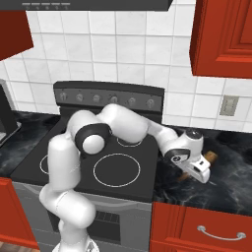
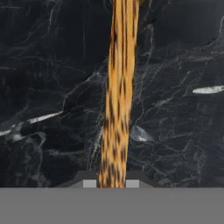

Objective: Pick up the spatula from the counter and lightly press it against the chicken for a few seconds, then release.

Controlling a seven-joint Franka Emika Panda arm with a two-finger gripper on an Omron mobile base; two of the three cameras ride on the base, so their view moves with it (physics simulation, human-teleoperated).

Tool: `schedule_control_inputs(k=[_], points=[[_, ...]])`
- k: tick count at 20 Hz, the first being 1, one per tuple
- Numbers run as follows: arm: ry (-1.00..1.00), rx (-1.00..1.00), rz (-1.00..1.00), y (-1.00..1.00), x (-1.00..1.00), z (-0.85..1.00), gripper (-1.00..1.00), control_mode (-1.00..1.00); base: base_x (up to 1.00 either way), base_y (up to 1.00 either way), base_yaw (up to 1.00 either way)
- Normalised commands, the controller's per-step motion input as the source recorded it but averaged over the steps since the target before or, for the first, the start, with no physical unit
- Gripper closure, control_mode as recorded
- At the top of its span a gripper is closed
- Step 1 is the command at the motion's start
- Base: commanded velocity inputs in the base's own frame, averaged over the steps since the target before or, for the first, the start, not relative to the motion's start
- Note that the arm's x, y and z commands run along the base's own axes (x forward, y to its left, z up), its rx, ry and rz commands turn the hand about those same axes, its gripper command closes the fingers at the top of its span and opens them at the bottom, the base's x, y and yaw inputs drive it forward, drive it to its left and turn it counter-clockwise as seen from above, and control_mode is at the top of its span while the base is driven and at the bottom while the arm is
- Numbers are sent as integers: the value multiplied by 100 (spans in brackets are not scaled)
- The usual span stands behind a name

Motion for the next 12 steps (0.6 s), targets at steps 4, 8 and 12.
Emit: schedule_control_inputs(k=[4,8,12], points=[[-19,-1,3,14,-30,38,100,-100,0,0,0],[-14,-1,14,20,-17,21,100,-100,0,0,0],[-11,-3,21,24,-12,7,100,-100,0,0,0]])
